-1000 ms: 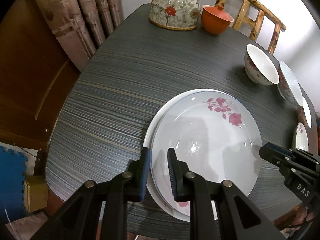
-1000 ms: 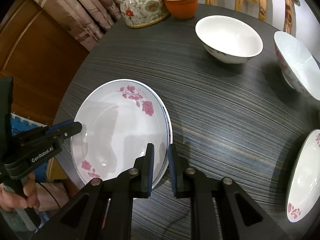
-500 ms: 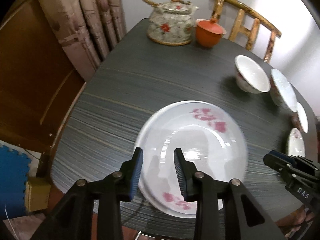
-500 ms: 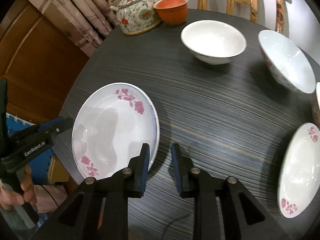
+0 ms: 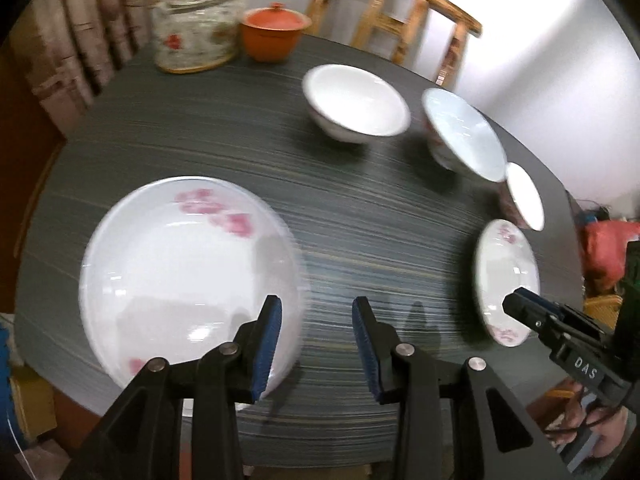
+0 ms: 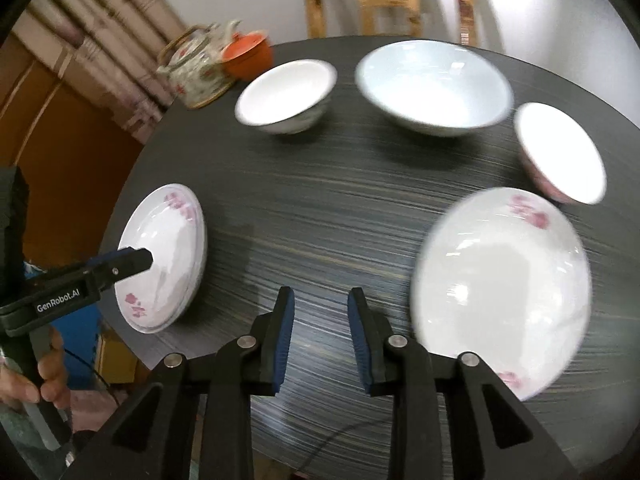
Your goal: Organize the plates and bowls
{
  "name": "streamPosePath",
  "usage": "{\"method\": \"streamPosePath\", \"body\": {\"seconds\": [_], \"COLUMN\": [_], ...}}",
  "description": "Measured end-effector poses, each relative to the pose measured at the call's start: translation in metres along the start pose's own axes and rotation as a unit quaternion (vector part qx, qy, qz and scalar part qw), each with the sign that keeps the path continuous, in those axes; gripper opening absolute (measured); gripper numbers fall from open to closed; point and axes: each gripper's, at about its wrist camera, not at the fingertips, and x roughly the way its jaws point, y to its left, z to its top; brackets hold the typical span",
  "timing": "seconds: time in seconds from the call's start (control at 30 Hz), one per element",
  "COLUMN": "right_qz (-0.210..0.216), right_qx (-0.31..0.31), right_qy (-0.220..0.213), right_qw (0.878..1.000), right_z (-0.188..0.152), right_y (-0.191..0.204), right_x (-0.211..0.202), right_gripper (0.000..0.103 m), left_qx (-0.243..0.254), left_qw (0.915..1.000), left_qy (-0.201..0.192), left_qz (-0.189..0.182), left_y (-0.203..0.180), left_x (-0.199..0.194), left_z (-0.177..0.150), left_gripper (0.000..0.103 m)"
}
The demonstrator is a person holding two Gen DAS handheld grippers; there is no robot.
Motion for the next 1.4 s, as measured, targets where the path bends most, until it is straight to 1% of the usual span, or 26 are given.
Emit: {"method": "streamPosePath", "body": {"seconds": [0.17,0.33,0.4,0.57,0.7,0.77,0.93,1.07,1.2,1.33,1.4], "right_qz": [-0.004,-0.014,-0.013,-0.018,-0.018,-0.011,0.000,0.008,0.016,0.022,0.023], "right_qx": [0.043,0.082,0.100,0.131,0.140,0.148,0.160,0.162,0.163,0.163,0.164], "right_qy": [-0.018,-0.021,-0.020,-0.016,-0.009,-0.010,-0.008,-0.001,0.000,0.001,0.002], "right_qw": [0.999,0.996,0.995,0.991,0.990,0.989,0.987,0.987,0.986,0.986,0.986], "right_z": [-0.010,-0.024,-0.027,-0.032,-0.033,-0.033,-0.032,-0.031,-0.031,-0.030,-0.031], "right_y": [-0.057,-0.112,-0.132,-0.172,-0.191,-0.201,-0.215,-0.218,-0.218,-0.219,-0.219], "right_x": [-0.025,-0.038,-0.040,-0.040,-0.033,-0.028,-0.018,-0.009,-0.003,0.001,0.003], "right_gripper": [0.027,0.028,0.028,0.028,0.028,0.027,0.027,0.022,0.020,0.015,0.015], "left_qx": [0.006,0.014,0.010,-0.004,-0.008,-0.012,-0.020,-0.022,-0.021,-0.018,-0.016], "left_qw": [0.9990,0.9979,0.9966,0.9937,0.9921,0.9908,0.9900,0.9890,0.9888,0.9890,0.9891], "left_qy": [0.010,0.023,0.035,0.056,0.061,0.062,0.074,0.084,0.092,0.093,0.094], "left_qz": [-0.043,-0.059,-0.074,-0.097,-0.110,-0.120,-0.118,-0.119,-0.116,-0.114,-0.113], "left_y": [-0.038,-0.073,-0.083,-0.106,-0.120,-0.124,-0.134,-0.135,-0.138,-0.139,-0.141], "left_x": [0.011,0.029,0.039,0.063,0.076,0.082,0.100,0.108,0.114,0.115,0.117], "left_z": [0.004,0.006,0.004,0.005,0.005,0.005,0.006,0.007,0.006,0.007,0.008], "left_gripper": [0.037,0.037,0.037,0.037,0.037,0.037,0.037,0.035,0.035,0.035,0.035]}}
